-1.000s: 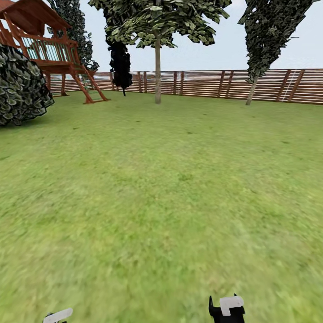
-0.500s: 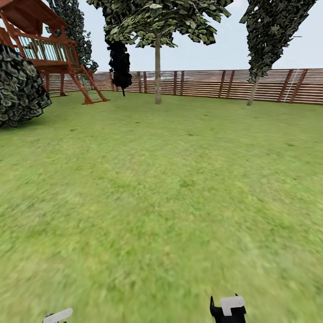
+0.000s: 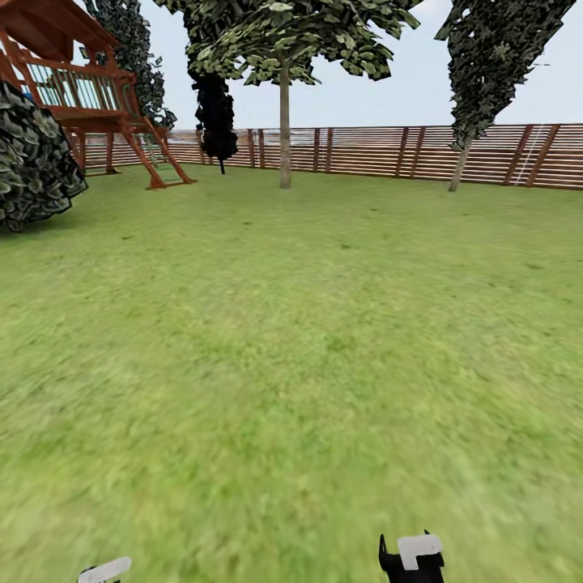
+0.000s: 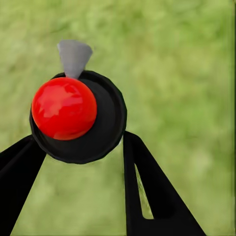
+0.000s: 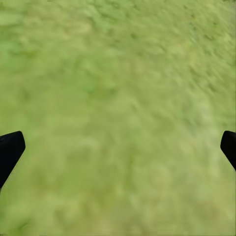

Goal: In the garden, pick up the pesticide atomizer on the floor and spray pesticide onto both trees until each tree trunk is fully covered.

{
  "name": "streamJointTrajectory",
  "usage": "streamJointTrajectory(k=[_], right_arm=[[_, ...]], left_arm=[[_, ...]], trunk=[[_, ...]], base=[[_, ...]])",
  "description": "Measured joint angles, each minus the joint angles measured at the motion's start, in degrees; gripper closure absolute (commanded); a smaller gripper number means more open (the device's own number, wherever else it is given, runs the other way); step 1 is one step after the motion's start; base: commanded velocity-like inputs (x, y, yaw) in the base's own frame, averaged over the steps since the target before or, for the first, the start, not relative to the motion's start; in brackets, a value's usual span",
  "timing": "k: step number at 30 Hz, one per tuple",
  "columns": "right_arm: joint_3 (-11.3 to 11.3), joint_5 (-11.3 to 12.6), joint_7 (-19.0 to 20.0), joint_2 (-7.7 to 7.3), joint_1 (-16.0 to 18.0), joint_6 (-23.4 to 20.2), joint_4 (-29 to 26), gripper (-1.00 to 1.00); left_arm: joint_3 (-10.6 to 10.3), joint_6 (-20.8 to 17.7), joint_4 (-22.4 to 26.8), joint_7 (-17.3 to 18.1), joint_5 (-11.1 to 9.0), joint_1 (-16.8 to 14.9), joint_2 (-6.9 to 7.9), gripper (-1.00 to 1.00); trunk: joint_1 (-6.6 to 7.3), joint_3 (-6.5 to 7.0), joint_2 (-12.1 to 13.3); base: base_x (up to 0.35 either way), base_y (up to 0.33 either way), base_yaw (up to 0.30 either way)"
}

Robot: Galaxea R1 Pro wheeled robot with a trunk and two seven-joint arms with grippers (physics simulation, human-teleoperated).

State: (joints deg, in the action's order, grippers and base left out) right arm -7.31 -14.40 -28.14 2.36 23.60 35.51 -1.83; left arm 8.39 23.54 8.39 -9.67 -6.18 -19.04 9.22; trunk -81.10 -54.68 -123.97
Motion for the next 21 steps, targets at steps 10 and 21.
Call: streamJointTrajectory(k=[10,21], right_arm=[[-0.01,0.0,0.0,0.0,0.0,0.0,0.0,-1.0],[-0.03,0.0,0.0,0.0,0.0,0.0,0.0,-1.0]], left_arm=[[0.0,0.03,0.0,0.02,0.0,0.0,-0.01,1.0],[0.01,0.01,0.0,0.03,0.0,0.0,-0.07,1.0]], trunk=[[0.0,0.0,0.0],[0.0,0.0,0.0]], base=[[0.341,0.0,0.0],[0.341,0.0,0.0]])
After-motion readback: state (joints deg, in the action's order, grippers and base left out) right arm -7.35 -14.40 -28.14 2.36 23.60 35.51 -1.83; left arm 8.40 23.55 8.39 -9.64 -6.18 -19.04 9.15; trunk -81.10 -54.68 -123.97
